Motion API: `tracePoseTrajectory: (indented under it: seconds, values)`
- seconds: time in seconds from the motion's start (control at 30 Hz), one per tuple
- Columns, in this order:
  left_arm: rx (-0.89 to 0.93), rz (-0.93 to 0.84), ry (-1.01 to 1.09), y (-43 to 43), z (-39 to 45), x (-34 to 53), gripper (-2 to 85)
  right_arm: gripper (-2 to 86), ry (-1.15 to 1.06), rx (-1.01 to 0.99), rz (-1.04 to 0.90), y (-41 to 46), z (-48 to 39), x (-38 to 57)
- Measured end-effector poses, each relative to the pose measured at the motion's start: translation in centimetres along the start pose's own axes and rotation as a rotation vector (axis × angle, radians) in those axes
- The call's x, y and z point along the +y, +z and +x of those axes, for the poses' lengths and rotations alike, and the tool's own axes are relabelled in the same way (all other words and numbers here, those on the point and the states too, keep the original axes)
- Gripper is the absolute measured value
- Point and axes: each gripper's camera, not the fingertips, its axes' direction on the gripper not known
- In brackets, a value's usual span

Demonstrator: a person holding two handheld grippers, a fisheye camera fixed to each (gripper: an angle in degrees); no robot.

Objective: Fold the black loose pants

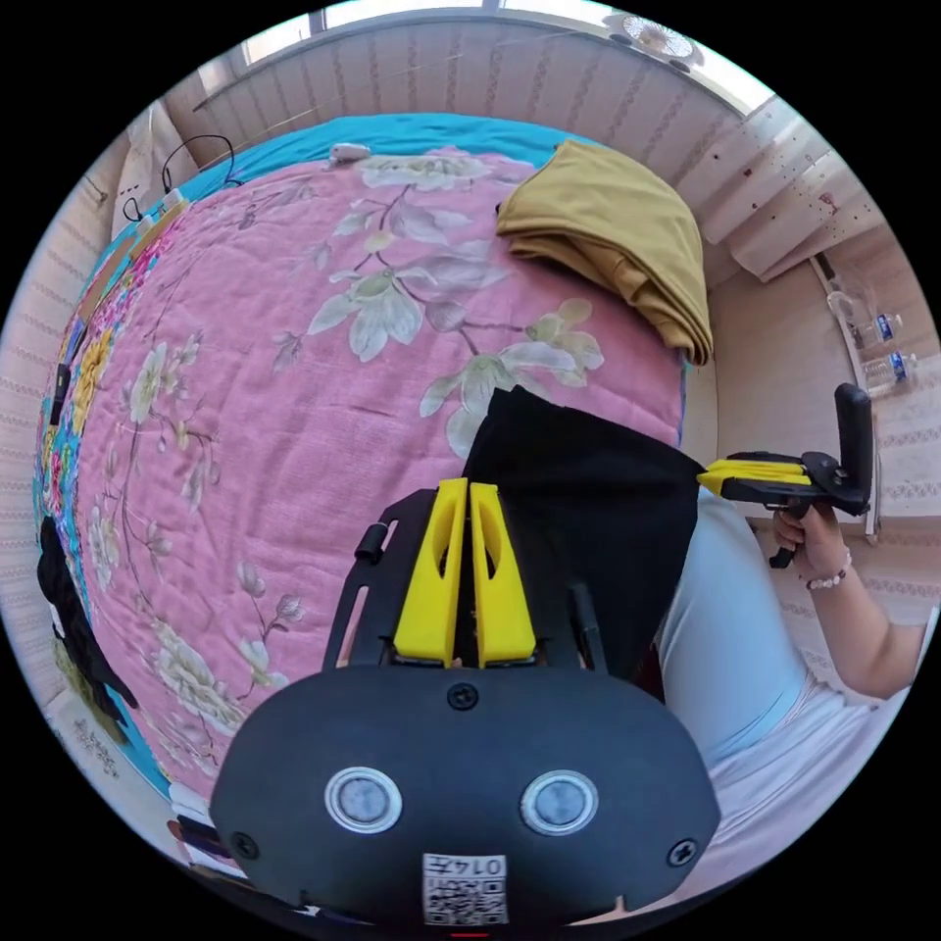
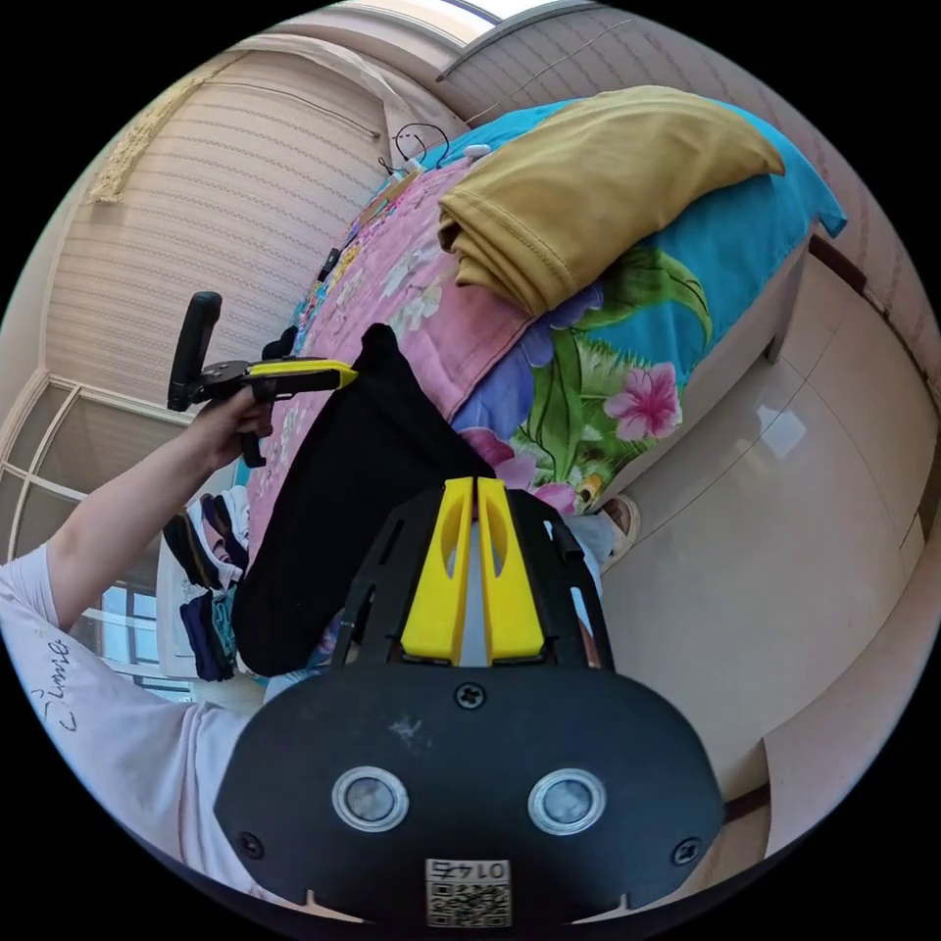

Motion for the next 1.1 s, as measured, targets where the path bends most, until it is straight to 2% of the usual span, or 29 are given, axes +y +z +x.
tracePoseTrajectory:
  seconds: [0.17,0.3,0.4,0.5,0.57,0.6,0.7,0.83,0.97,1.1]
  values:
    - [0.049,-0.038,-0.033,0.0,-0.7,-1.5,4.9,5.1,0.012,0.111,-0.017,0.7,0.0,1.0]
    - [0.154,0.122,-0.005,-3.2,-1.8,-0.1,7.5,10.9,-0.023,-0.025,0.081,-0.2,0.7,2.2]
    - [0.177,0.106,-0.031,-1.8,-2.5,1.1,10.2,13.2,-0.057,-0.017,0.069,1.1,0.2,2.2]
    - [0.226,0.001,-0.074,1.7,-2.7,2.3,10.0,10.0,-0.057,-0.046,-0.034,4.3,0.0,1.8]
    - [0.199,0.058,-0.077,1.7,-2.3,3.4,5.8,6.6,-0.097,-0.116,-0.117,5.8,-0.5,1.7]
    - [0.223,0.060,-0.086,1.6,-2.4,4.1,0.5,4.4,-0.117,-0.122,-0.097,5.8,-1.3,2.0]
    - [0.336,0.081,-0.132,0.9,-3.3,5.7,-0.6,2.1,-0.193,-0.156,-0.058,5.0,-3.4,2.6]
    - [0.263,0.152,-0.088,-1.8,-3.0,7.7,-0.9,1.2,-0.285,-0.247,-0.016,4.2,-6.6,2.8]
    - [0.193,0.178,-0.110,-1.7,-2.3,8.3,-0.5,1.1,-0.291,-0.155,0.007,6.0,-7.9,2.6]
    - [0.171,0.094,-0.221,2.3,-2.3,9.6,1.8,1.5,-0.090,-0.045,-0.101,12.8,-6.6,2.5]
